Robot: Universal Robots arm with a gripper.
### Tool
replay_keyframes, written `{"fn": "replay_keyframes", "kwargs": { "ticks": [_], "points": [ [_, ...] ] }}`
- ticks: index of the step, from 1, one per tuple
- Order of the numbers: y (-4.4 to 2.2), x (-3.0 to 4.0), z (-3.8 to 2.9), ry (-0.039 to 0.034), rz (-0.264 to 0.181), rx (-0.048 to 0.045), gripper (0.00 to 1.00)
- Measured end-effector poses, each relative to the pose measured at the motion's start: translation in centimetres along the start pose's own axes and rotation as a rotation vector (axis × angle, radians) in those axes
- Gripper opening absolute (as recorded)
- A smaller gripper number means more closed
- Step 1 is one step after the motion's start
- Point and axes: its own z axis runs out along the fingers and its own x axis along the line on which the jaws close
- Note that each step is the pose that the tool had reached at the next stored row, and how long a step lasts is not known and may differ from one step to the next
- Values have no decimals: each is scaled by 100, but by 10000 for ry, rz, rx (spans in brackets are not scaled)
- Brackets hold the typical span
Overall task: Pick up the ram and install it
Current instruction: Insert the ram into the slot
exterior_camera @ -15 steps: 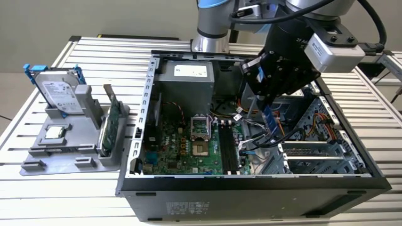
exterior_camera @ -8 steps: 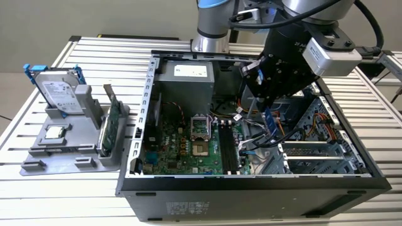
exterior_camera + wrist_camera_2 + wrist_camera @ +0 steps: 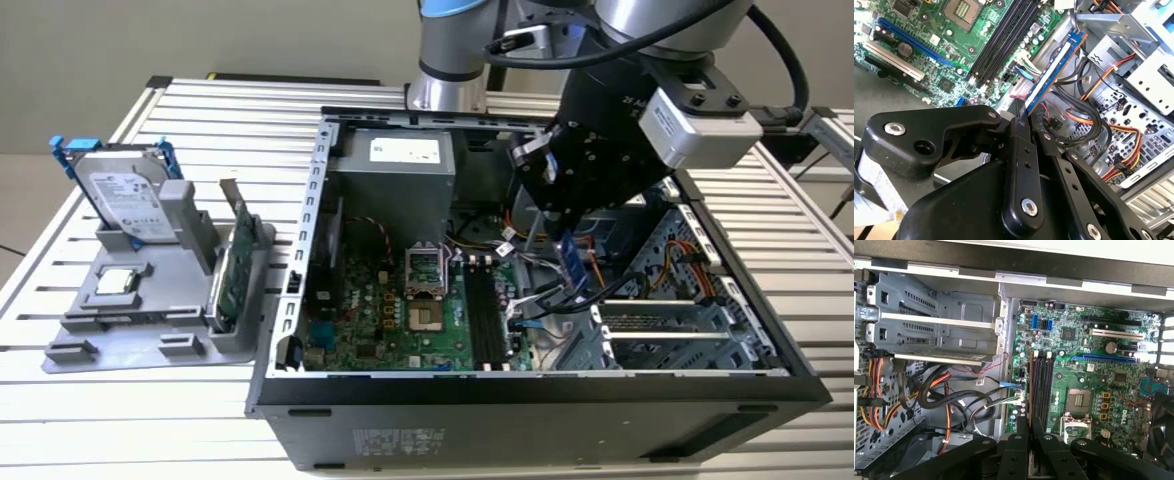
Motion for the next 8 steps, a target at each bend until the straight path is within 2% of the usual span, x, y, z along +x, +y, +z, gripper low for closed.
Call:
{"fn": "replay_keyframes", "kwargs": {
  "ticks": [8],
  "points": [
    [0,1,39,1,205,4,0]
  ]
}}
